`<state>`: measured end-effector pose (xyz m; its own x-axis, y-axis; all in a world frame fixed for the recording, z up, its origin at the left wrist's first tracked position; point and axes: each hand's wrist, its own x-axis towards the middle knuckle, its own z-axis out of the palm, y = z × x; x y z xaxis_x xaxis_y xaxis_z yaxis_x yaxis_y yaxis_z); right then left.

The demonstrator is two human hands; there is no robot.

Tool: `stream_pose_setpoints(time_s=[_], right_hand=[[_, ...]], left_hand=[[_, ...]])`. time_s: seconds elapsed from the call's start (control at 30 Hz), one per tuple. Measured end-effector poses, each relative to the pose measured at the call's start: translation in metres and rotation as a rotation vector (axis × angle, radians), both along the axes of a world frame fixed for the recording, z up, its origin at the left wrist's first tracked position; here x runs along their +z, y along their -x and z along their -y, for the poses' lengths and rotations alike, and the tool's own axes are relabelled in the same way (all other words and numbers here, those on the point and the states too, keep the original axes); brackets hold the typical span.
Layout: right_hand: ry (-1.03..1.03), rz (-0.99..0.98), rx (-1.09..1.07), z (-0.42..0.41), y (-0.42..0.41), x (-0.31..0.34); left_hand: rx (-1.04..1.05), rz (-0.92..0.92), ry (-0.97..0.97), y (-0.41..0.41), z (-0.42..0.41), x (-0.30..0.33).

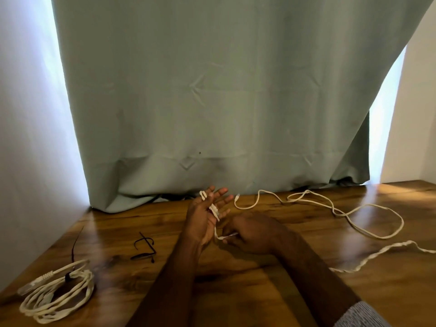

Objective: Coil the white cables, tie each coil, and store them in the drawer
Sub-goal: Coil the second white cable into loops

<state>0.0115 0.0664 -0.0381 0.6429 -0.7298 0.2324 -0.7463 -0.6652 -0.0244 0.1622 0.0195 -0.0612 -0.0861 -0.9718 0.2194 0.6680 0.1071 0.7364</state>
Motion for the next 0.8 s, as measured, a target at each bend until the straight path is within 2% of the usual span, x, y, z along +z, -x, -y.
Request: stream_pose_setpoints(time_s=[0.27,0.4,0.47,0.63,0.73,0.8], right_hand=[[0.147,0.347,0.144,0.007,0.019,0.006],[0.215,0.546,0.098,0.017,0.027,0.0],[0.21,0.644,0.05,0.024,0.031,-0.007],[0.048,0.809,0.046,0.032,0.034,-0.017],[-0.245,0.97,0.099,0.022,0.028,-0.016],[-0.463,1.073,0.094,0.017,0.023,-0.018]], left_hand=[[-0.02,0.192,0.025,0.001,-0.003,-0.006],[-0.093,0.518,0.026,0.002,-0.009,-0.01],[-0.204,0.598,-0.011,0.002,-0.009,-0.011],[-0.606,0.559,-0.103,-0.003,-0.006,-0.01],[-0.708,0.484,-0.056,-0.008,-0.009,-0.009],[-0.699,0.389,-0.034,-0.01,-0.009,-0.008]])
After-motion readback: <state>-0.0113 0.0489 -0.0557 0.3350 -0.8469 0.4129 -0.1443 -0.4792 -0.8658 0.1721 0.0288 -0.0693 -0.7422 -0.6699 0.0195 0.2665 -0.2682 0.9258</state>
